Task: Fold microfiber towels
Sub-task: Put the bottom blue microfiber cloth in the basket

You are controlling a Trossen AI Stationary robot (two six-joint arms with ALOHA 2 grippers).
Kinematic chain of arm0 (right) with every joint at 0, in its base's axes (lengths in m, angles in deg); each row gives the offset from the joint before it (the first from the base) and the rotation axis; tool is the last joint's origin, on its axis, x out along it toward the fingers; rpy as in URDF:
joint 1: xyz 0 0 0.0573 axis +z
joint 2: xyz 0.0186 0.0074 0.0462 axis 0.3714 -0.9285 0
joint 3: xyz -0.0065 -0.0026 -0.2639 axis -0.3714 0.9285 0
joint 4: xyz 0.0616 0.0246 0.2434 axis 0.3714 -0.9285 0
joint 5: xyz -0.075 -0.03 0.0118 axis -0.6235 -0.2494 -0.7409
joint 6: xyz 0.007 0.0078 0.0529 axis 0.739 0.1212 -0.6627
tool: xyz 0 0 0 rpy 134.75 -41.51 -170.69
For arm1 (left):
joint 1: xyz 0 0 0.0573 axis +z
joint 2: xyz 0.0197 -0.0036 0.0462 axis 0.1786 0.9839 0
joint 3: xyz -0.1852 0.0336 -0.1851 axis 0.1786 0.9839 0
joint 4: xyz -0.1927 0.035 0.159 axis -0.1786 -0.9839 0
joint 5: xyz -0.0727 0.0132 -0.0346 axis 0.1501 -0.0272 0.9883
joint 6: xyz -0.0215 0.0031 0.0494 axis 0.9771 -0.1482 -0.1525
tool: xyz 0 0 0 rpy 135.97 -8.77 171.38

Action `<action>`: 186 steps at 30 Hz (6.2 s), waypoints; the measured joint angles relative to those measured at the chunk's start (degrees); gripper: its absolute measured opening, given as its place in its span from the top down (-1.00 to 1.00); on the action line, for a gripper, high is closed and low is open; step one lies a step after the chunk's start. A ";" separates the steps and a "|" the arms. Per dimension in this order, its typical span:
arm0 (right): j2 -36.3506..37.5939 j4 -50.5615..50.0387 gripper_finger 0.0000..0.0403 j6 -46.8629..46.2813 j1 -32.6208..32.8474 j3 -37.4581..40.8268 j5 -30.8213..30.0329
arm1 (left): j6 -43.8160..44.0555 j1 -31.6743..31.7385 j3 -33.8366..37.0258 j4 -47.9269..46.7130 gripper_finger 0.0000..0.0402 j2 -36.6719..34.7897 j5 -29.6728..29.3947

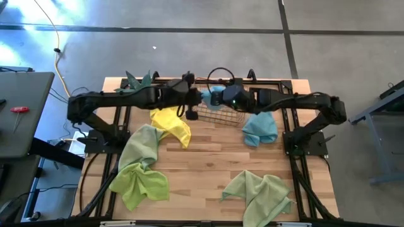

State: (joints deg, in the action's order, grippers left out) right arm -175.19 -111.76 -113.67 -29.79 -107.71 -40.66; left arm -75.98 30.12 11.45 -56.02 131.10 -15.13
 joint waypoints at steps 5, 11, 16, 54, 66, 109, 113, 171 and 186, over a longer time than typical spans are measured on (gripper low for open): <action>-0.35 -4.37 1.00 2.68 -3.96 0.02 -0.47 | -2.68 2.83 0.02 2.89 1.00 4.10 0.11; -0.69 -4.84 1.00 6.66 -7.77 0.02 -0.18 | -3.17 5.39 0.13 5.46 1.00 10.35 0.97; -3.36 -5.67 1.00 7.66 -10.11 0.04 2.37 | -3.47 6.18 0.11 8.75 1.00 13.63 0.93; -10.80 -7.02 1.00 7.59 -15.24 1.76 12.90 | 1.88 11.73 0.07 6.92 0.99 18.02 8.44; -11.33 1.63 1.00 8.92 -16.83 3.93 12.01 | -2.72 11.65 0.07 11.39 0.99 18.35 2.38; -12.07 0.05 1.00 7.57 -17.75 3.93 16.58 | 0.52 10.79 0.04 9.32 0.99 19.60 3.06; -12.07 2.42 1.00 7.83 -17.75 3.93 16.36 | -1.80 10.84 -1.81 9.86 0.99 19.45 -0.27; -10.21 -4.46 0.07 12.33 -18.04 3.67 44.78 | 4.35 7.45 -16.32 -36.69 0.20 19.38 31.16; -11.48 -5.71 0.07 11.43 -15.15 3.78 37.43 | 12.33 7.32 -10.58 -18.32 0.20 19.86 26.78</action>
State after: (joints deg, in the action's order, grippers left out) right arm -186.67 -117.47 -102.24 -44.94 -103.93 -3.23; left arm -63.66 37.44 0.88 -74.34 150.96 11.65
